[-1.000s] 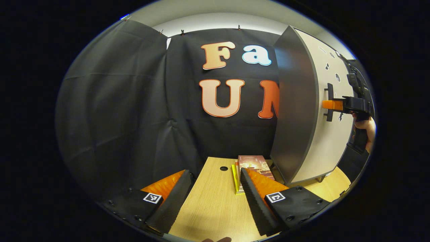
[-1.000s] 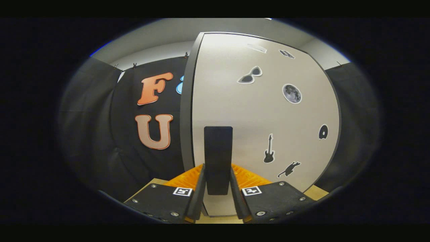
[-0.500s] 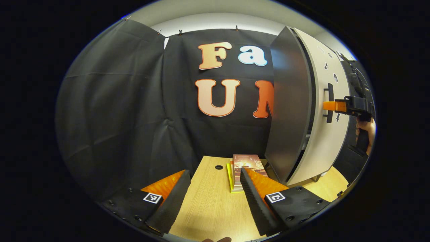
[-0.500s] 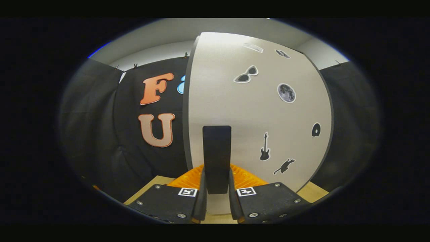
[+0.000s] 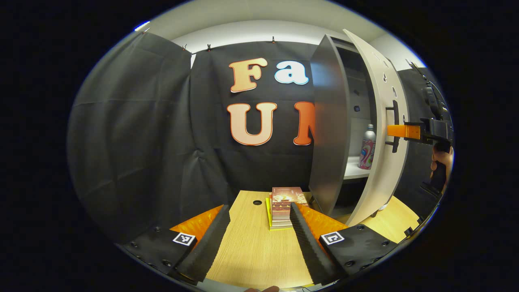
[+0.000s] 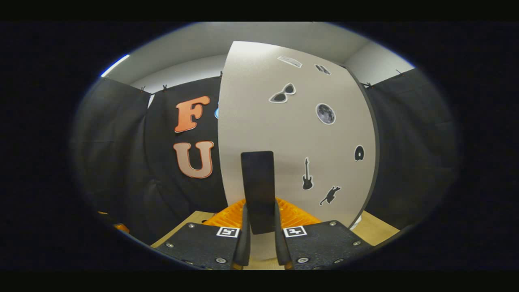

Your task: Open the cabinet door with the right hand, grasp the bottle in the cabinet with the left hand and place it on the coaster, then close the cabinet door with the right hand.

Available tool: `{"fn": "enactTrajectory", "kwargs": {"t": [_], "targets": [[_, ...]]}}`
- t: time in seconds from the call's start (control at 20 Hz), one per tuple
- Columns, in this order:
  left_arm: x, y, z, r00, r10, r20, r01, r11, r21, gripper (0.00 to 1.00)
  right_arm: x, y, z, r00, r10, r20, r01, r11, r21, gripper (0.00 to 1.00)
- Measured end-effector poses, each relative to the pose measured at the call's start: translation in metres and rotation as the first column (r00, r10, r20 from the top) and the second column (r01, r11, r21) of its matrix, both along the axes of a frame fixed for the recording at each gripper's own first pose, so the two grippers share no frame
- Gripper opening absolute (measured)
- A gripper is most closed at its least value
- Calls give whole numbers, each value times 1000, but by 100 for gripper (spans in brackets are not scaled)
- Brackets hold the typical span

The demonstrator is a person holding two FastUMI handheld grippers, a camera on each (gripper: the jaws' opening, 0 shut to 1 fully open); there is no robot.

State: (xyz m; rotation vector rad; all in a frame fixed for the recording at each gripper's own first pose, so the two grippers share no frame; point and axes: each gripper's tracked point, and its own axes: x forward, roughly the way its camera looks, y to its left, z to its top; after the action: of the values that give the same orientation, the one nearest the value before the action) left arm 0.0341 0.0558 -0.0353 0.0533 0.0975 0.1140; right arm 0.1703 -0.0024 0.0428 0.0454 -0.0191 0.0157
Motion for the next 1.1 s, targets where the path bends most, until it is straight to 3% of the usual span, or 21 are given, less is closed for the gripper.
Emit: {"fn": "enactTrajectory", "kwargs": {"t": [0.2, 0.65, 0.9, 1.05, 1.1], "targets": [[-31, -27, 2, 1000, -5, 5, 5, 1000, 10, 99, -39, -28, -3, 1000, 3, 10, -4, 1000, 26, 22], [-78, -94, -7, 999, -38, -17, 38, 999, 22, 94, -113, -90, -10, 1000, 15, 27, -17, 998, 67, 23], [-91, -132, -13, 998, -62, -27, 63, 998, 17, 99, -137, -131, -11, 1000, 4, 31, -6, 998, 59, 19], [-95, -153, -17, 996, -77, -37, 78, 997, 5, 99, -142, -144, -10, 999, -12, 32, 10, 998, 62, 19], [-96, -158, -18, 996, -80, -39, 80, 997, 3, 94, -145, -151, -10, 999, -23, 34, 21, 998, 60, 19]]}}
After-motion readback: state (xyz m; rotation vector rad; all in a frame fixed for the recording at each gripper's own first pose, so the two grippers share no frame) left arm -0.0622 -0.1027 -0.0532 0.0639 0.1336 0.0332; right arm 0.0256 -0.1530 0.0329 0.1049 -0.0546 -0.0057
